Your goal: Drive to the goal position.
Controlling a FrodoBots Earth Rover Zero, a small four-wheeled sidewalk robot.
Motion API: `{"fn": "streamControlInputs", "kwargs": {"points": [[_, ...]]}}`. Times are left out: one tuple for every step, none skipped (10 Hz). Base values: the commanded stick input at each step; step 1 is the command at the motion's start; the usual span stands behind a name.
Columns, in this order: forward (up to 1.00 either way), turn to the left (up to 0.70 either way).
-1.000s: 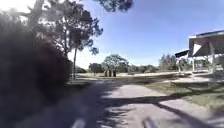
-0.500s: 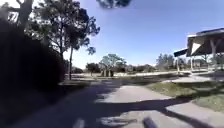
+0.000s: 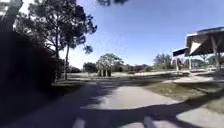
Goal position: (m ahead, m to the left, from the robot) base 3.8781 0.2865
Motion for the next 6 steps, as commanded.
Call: {"fn": "streamControlInputs", "kwargs": {"points": [[0.7, 0.0], [0.7, 0.0], [0.7, 0.0], [0.7, 0.02], [0.7, 0.11], [0.7, 0.2]]}}
